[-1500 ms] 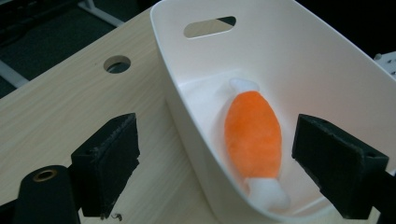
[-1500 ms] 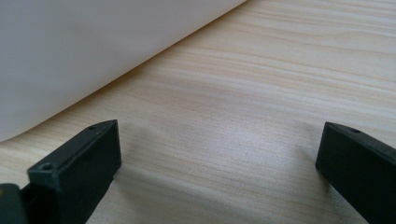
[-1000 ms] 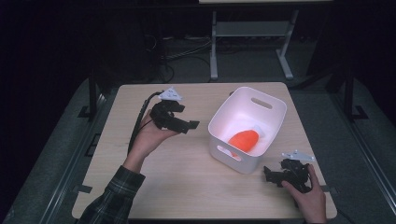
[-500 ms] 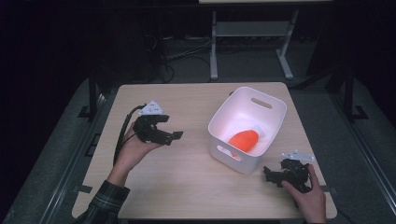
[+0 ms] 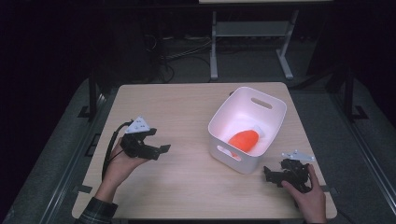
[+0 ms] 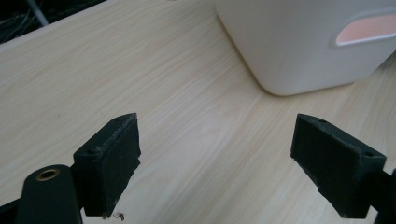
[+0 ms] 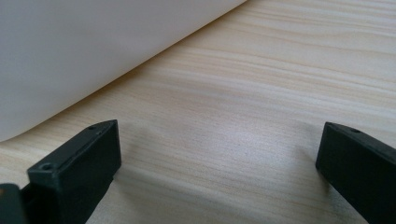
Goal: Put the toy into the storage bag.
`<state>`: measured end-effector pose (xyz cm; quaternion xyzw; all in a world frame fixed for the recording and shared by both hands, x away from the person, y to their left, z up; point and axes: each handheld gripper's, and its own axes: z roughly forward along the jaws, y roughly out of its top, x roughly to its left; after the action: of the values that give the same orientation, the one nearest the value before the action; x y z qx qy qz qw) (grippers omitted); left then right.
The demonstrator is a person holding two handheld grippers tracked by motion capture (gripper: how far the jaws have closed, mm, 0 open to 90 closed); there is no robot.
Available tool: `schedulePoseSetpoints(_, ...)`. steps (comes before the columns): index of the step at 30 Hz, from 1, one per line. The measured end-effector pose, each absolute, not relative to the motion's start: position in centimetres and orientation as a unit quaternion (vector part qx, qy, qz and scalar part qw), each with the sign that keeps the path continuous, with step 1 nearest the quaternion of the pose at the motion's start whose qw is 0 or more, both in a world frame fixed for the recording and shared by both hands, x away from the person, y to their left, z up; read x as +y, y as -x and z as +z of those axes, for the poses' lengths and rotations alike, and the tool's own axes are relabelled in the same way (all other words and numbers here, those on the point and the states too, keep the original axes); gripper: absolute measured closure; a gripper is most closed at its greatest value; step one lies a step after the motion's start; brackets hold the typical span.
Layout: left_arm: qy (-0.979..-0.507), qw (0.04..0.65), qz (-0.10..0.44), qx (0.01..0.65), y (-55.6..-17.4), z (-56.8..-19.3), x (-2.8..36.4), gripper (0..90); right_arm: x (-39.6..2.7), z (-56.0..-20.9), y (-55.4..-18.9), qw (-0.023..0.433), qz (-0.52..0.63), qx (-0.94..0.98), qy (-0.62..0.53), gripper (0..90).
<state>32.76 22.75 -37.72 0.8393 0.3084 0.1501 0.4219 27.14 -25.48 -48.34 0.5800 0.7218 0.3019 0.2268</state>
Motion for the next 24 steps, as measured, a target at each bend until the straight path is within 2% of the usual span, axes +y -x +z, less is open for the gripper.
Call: schedulePoseSetpoints(24,-0.832,0.406,0.179,0.333,-29.1,-42.4,26.2,15.4,-25.5,-48.3,-27.1,0.227,0.302,0.722,-0.58,0.0)
